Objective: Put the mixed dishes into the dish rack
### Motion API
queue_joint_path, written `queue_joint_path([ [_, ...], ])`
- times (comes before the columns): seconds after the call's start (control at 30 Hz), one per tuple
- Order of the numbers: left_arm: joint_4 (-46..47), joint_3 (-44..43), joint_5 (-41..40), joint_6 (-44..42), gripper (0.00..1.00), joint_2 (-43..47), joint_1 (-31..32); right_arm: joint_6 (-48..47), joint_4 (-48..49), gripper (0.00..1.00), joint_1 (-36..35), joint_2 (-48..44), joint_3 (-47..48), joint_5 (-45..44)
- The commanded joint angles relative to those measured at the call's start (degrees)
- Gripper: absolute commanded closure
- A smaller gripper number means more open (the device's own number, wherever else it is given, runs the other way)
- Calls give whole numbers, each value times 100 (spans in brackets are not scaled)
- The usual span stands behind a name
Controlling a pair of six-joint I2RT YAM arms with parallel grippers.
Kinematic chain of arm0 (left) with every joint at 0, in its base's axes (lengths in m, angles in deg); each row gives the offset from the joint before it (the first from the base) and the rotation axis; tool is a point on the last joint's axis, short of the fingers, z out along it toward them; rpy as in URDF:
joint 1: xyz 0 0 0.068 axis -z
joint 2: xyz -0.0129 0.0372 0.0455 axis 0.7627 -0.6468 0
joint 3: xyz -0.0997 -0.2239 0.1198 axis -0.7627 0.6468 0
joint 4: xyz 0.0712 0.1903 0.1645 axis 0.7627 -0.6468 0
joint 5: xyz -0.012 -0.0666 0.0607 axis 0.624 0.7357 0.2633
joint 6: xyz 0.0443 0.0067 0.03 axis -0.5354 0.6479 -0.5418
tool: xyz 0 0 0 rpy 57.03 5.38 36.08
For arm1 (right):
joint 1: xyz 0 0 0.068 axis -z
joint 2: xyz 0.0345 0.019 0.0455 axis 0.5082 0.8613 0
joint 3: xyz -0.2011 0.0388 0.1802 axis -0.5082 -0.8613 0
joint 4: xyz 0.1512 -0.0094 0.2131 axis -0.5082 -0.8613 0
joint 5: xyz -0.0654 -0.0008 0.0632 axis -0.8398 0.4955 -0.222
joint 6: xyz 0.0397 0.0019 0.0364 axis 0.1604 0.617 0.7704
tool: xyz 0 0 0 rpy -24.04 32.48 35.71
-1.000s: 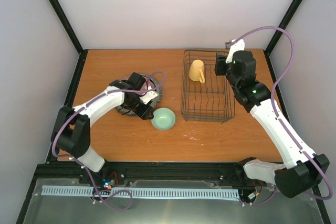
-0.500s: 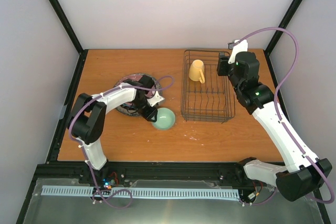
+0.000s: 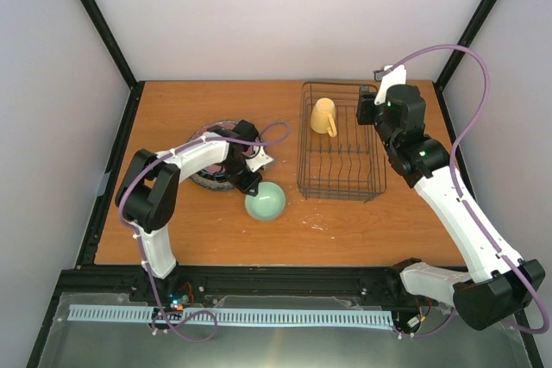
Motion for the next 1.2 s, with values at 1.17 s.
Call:
queue_joint_path([
  [1.17, 4319, -1802, 8695, -263, 99, 1303, -1145, 4740, 3630, 17, 1697, 899, -752, 9475],
])
